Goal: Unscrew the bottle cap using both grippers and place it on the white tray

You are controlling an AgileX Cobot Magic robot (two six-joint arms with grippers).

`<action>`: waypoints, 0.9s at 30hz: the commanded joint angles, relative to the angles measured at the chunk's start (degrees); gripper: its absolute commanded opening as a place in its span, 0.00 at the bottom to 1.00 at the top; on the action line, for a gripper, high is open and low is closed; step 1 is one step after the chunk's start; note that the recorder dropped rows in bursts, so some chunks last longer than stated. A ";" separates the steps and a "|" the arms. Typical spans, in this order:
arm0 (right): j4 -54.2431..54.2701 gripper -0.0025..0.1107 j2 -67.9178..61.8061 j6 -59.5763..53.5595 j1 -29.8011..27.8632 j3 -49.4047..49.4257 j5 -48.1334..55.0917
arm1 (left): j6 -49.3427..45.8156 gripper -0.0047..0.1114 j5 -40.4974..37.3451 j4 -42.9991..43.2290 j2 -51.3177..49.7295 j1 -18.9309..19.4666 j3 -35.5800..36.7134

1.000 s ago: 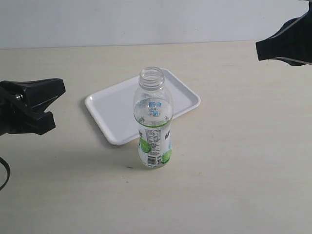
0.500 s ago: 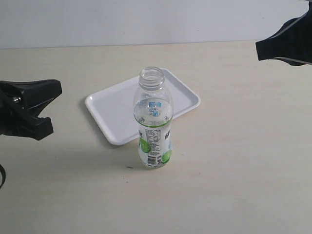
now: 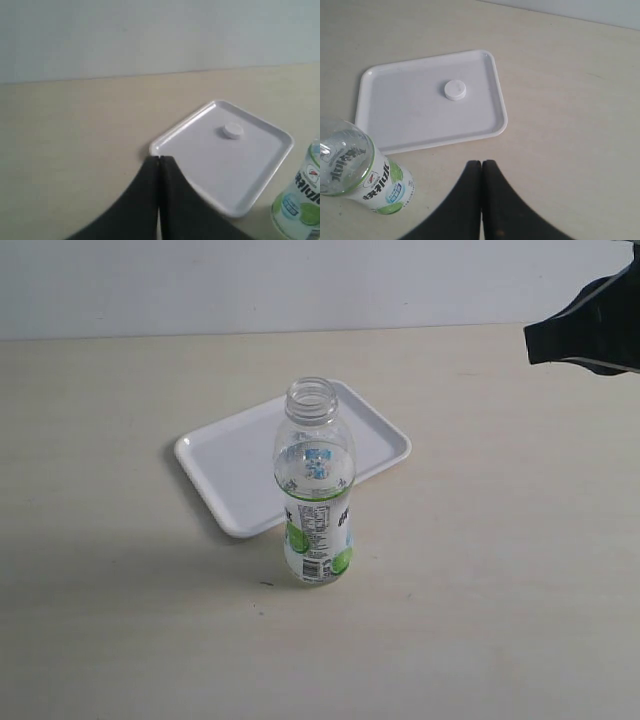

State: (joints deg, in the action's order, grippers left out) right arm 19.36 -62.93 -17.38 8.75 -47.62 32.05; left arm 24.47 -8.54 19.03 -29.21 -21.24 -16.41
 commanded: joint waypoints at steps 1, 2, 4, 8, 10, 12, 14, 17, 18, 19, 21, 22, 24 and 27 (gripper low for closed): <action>0.16 0.02 0.30 -0.39 -0.06 0.21 -0.57 | -0.04 0.04 -2.70 0.27 10.04 0.32 1.80; 0.16 0.02 0.30 -0.39 -0.06 0.21 -0.57 | -0.04 0.04 -2.84 0.27 11.91 0.32 2.25; 0.16 0.02 0.30 -0.39 -0.06 0.21 -0.57 | -0.04 0.04 -2.95 0.27 14.45 0.32 3.30; 0.16 0.02 0.30 -0.39 -0.06 0.21 -0.57 | -0.04 0.04 -2.95 0.27 17.13 0.32 4.86; 0.16 0.02 0.30 -0.39 -0.06 0.21 -0.57 | -0.04 0.04 -2.95 0.27 17.36 0.32 5.55; 0.16 0.02 0.30 -0.39 -0.06 0.21 -0.57 | -0.04 0.04 -2.84 0.27 17.36 0.32 6.48; 0.16 0.02 0.30 -0.39 -0.06 0.21 -0.57 | -0.04 0.04 -2.84 0.27 18.32 0.32 7.90; 0.16 0.02 0.30 -0.39 -0.06 0.21 -0.57 | -0.73 0.04 -2.84 0.03 21.84 0.32 9.47; 0.16 0.02 0.30 -0.39 -0.06 0.21 -0.57 | -1.97 0.04 -2.84 0.03 23.07 0.32 9.79; 0.16 0.02 0.30 -0.39 -0.06 0.21 -0.57 | -3.36 0.04 -3.22 -0.43 23.98 0.32 9.89; 0.16 0.02 0.30 -0.39 -0.06 0.21 -0.57 | -13.08 0.04 -3.56 -7.45 26.20 0.32 9.89; 0.16 0.02 0.30 -0.39 -0.06 0.21 -0.57 | -18.64 0.04 -3.72 -10.85 26.75 0.32 9.89; 0.16 0.02 0.30 -0.39 -0.06 0.21 -0.57 | -28.83 0.04 -4.13 -19.03 27.98 0.32 9.89; 0.16 0.02 0.30 -0.39 -0.06 0.21 -0.57 | -41.17 0.04 -6.24 -31.35 29.21 1.50 9.89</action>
State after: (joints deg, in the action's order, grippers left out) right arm 19.48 -62.93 -17.38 8.75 -47.62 32.05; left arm -11.32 -13.18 -7.04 -0.36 -20.63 -6.69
